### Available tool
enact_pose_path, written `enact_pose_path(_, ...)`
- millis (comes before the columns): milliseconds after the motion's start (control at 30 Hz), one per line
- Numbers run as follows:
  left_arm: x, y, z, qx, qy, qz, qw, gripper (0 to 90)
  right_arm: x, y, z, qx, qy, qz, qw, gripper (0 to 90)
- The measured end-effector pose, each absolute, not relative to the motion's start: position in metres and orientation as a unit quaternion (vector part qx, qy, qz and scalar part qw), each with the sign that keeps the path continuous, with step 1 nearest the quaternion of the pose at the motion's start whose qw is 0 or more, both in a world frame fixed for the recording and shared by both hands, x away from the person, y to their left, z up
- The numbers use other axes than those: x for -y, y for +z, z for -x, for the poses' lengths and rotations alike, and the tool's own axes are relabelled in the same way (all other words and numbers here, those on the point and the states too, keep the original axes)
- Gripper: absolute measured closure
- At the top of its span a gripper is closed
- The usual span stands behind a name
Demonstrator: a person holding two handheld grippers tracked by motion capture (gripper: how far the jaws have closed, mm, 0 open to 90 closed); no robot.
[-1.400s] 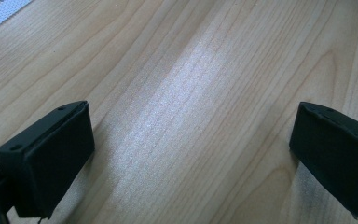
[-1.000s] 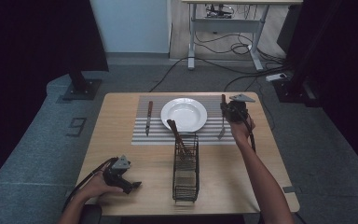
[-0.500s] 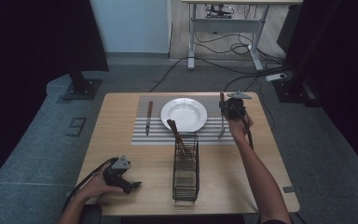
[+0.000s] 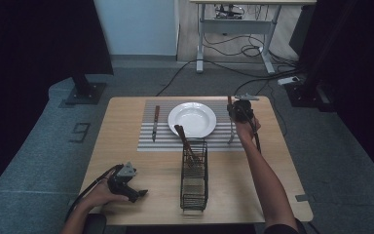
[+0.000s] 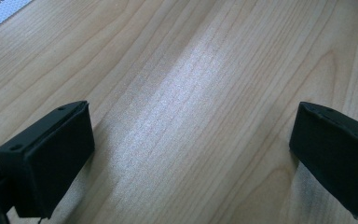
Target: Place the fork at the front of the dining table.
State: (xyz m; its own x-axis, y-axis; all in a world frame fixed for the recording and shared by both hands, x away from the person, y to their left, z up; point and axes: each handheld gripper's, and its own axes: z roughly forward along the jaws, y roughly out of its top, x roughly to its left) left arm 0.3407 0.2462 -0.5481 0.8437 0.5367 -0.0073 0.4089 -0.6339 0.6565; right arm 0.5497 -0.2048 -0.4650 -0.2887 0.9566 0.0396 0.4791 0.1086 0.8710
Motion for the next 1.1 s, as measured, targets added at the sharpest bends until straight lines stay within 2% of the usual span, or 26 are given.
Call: enact_pose_path(1100,-0.246,-0.548,-0.342,-0.261,0.094,-0.900,0.337,0.0,0.197,-0.490,-0.587,-0.687,0.385,-0.556,0.267,79.8)
